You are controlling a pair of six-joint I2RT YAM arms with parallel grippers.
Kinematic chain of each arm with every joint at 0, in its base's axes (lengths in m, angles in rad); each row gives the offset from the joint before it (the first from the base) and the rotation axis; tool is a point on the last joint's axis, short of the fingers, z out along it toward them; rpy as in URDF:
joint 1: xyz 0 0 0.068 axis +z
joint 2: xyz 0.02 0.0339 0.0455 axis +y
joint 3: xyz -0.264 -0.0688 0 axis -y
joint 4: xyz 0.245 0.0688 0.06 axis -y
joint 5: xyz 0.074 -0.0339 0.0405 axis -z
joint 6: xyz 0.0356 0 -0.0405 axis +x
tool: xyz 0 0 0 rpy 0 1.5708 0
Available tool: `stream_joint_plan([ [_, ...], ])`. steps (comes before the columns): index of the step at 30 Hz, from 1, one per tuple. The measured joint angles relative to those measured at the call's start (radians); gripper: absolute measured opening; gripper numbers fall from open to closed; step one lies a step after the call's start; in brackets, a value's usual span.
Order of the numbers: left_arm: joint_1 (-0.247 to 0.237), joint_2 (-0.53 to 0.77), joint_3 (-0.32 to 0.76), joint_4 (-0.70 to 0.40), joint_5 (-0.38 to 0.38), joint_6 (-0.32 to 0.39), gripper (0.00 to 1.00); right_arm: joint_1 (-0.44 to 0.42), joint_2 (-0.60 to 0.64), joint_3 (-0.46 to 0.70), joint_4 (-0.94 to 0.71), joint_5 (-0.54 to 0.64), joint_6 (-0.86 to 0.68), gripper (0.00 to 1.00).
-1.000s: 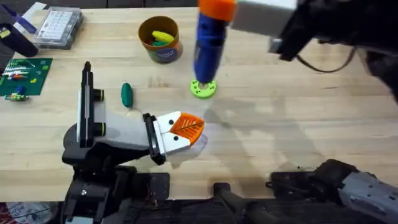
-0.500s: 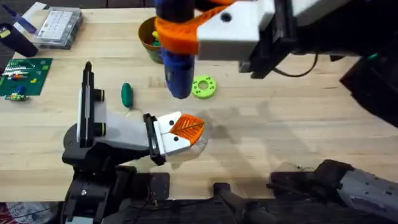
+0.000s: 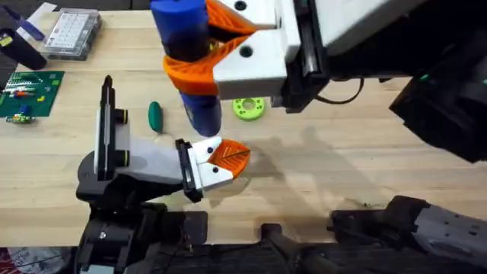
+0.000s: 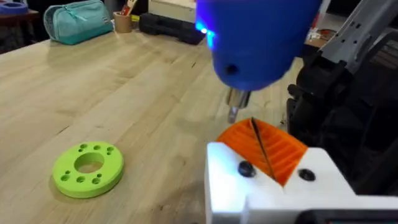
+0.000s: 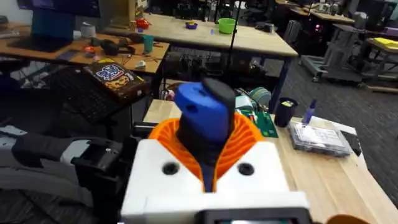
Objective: Pick up the gripper from the table and insert it into the empty holder that is missing its gripper. Then pick up a screw, insert it into the mounting hole, and use the screwdriver to tighten it. Finally, clean up the table by picking up the vegetable and placing it into the bucket.
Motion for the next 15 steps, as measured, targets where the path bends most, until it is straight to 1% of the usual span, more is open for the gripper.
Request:
stream_joint_plan([
  [9, 0.000, 0.000, 0.000, 0.000, 0.000, 0.000, 0.015, 0.036, 0.000, 0.000, -0.004, 0.000, 0.012, 0.047],
  [15, 0.000, 0.000, 0.000, 0.000, 0.000, 0.000, 0.015, 0.039, 0.000, 0.000, -0.016, 0.000, 0.011, 0.048],
])
